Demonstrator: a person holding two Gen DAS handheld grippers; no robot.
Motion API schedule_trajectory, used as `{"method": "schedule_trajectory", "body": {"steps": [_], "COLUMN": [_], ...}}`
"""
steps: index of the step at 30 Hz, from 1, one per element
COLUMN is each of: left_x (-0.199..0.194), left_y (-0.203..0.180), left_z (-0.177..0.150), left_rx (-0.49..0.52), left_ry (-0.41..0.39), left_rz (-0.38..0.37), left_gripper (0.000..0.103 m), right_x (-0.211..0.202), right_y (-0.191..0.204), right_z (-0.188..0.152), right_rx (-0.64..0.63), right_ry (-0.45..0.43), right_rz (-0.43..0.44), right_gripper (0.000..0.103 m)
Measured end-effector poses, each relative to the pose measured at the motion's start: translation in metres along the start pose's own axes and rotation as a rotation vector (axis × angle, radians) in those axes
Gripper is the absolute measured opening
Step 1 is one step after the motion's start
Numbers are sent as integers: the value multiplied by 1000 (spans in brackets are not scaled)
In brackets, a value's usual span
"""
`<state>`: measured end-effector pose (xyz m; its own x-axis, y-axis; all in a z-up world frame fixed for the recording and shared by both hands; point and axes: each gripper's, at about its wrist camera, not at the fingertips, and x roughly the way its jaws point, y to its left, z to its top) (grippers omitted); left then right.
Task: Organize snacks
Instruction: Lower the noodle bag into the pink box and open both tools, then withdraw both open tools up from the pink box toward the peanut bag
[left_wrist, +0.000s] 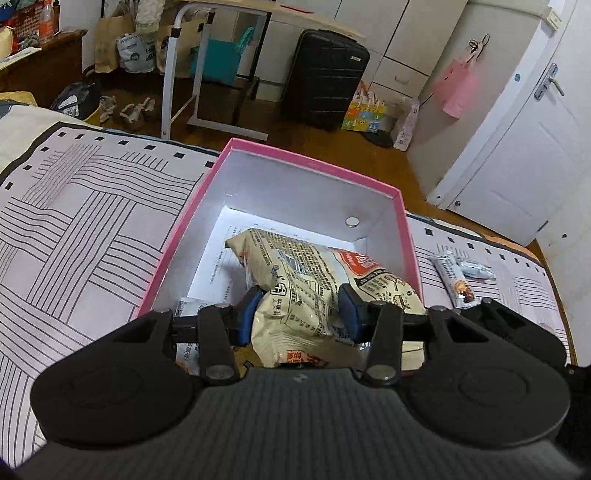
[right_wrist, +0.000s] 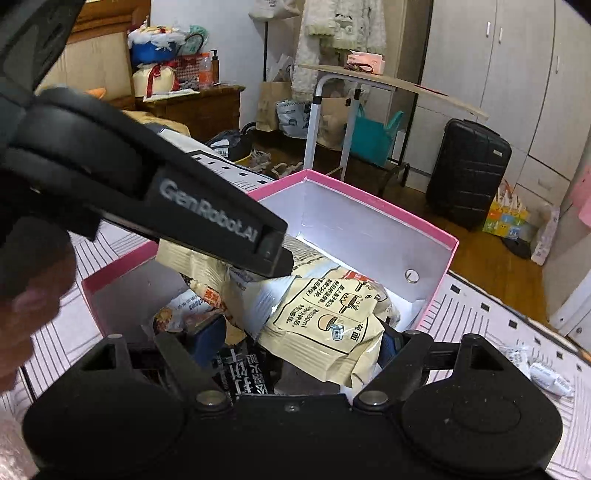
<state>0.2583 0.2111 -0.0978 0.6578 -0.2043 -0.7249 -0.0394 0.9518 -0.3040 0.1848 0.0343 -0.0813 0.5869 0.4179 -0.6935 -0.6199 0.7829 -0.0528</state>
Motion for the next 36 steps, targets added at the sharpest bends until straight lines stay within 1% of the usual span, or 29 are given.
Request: {"method": "schedule_trajectory", "body": {"steps": [2, 3, 5, 7, 11, 15, 17, 20, 22, 23, 25, 27, 29, 30, 31, 32, 36], "left_x": [1, 0, -5, -15, -33, -60, -74, -92, -103, -107, -113, -119, -122, -123, -124, -124, -123], "left_y": [1, 0, -6, -11, -21, -48, -62, -81, -93, -99, -111, -123, -136, -144, -152, -159, -188], "left_z": [-2, -4, -9, -18, -31, -39, -41, -44, -46, -47, -49, -52, -55, -57, -59, -61, -68], "left_rx": [-9, -6, 31, 59, 82, 167, 191, 216, 232, 241, 259, 274, 292, 299, 305, 311, 339], "left_ry": [2, 1, -10, -34, -31, -80, -95, -91, -83, -75, -53, -29, -12, -5, 1, 6, 16], "left_rz": [10, 22, 69, 112, 99, 141, 128, 97, 89, 89, 79, 55, 27, 12, -4, -18, -60], "left_gripper": [43, 46, 46, 46, 46, 47, 48, 50, 51, 52, 55, 55, 55, 55, 55, 55, 55], "right_x": [-3, -7, -21, -42, -81, -116, -132, -156, -171, -180, -196, -208, -218, -223, -228, -235, -255], "right_y": [0, 0, -1, -4, -16, -28, -35, -48, -58, -64, -73, -83, -96, -104, -113, -123, -150], "right_z": [-2, -3, -6, -14, -32, -42, -45, -48, -50, -52, -55, -57, -62, -66, -70, -75, -97], "right_rx": [-17, -23, -25, -3, 56, 96, 108, 105, 122, 131, 134, 136, 152, 167, 179, 199, 249], "right_ry": [6, 6, -3, -20, -55, -106, -116, -121, -123, -139, -151, -132, -95, -70, -56, -63, -81], "right_rz": [12, 17, 15, 21, 56, 37, 22, -11, -30, -47, -84, -117, -140, -119, -80, -59, -70], "right_gripper": [86, 86, 89, 89, 90, 90, 90, 90, 90, 90, 90, 90, 90, 90, 89, 89, 90]}}
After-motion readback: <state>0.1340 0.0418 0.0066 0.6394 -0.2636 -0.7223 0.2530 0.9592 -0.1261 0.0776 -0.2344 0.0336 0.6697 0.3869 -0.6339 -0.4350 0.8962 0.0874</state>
